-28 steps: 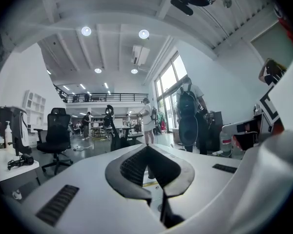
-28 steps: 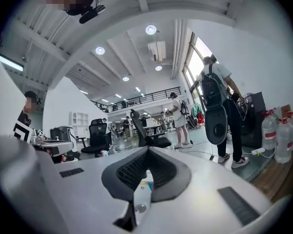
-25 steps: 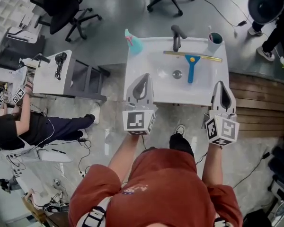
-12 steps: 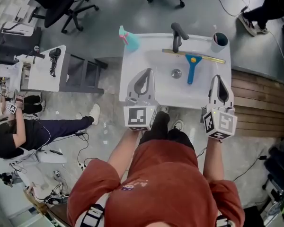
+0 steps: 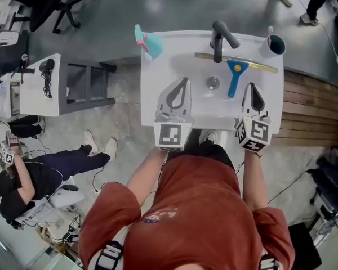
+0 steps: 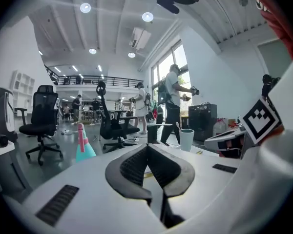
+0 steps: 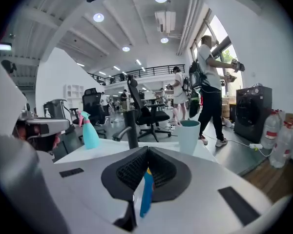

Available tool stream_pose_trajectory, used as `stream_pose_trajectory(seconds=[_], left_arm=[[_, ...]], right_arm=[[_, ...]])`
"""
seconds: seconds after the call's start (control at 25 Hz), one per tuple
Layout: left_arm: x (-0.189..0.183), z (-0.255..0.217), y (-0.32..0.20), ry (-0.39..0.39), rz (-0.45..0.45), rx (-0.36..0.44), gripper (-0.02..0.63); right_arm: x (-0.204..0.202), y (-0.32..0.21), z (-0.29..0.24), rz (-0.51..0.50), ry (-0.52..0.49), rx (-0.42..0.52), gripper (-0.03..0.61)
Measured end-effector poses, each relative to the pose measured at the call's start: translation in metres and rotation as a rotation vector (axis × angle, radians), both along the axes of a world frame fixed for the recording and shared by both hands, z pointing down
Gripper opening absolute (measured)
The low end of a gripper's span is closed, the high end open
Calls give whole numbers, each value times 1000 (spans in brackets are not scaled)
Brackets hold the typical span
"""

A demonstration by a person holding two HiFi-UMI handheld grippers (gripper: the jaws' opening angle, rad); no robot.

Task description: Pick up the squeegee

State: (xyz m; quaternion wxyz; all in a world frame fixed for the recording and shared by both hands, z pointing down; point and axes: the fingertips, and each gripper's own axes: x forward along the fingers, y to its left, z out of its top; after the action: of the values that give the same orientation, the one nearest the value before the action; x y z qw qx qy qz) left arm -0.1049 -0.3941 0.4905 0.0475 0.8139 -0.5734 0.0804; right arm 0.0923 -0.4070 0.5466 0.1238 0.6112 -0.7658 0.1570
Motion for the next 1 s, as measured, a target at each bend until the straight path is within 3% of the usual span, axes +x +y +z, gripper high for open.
stream_pose_trajectory(seconds=[0.24, 0.36, 0.48, 0.76, 1.0], left_arm=[[-4, 36, -26, 7, 58, -52, 14], [-5, 51, -34, 12, 78, -95, 14], [-7, 68, -38, 11, 95, -127, 14], [-4, 87, -48, 72, 115, -166, 14], [-8, 105, -42, 41, 140, -203, 14]], right_arm=[[-13, -21, 58, 25, 19, -158, 43], [-21, -25, 81, 23, 6, -231, 121], [-27, -28, 104, 29, 2, -289, 156], [-25, -36, 142, 52, 40, -372, 175], [-27, -39, 160, 63, 54, -412, 179]])
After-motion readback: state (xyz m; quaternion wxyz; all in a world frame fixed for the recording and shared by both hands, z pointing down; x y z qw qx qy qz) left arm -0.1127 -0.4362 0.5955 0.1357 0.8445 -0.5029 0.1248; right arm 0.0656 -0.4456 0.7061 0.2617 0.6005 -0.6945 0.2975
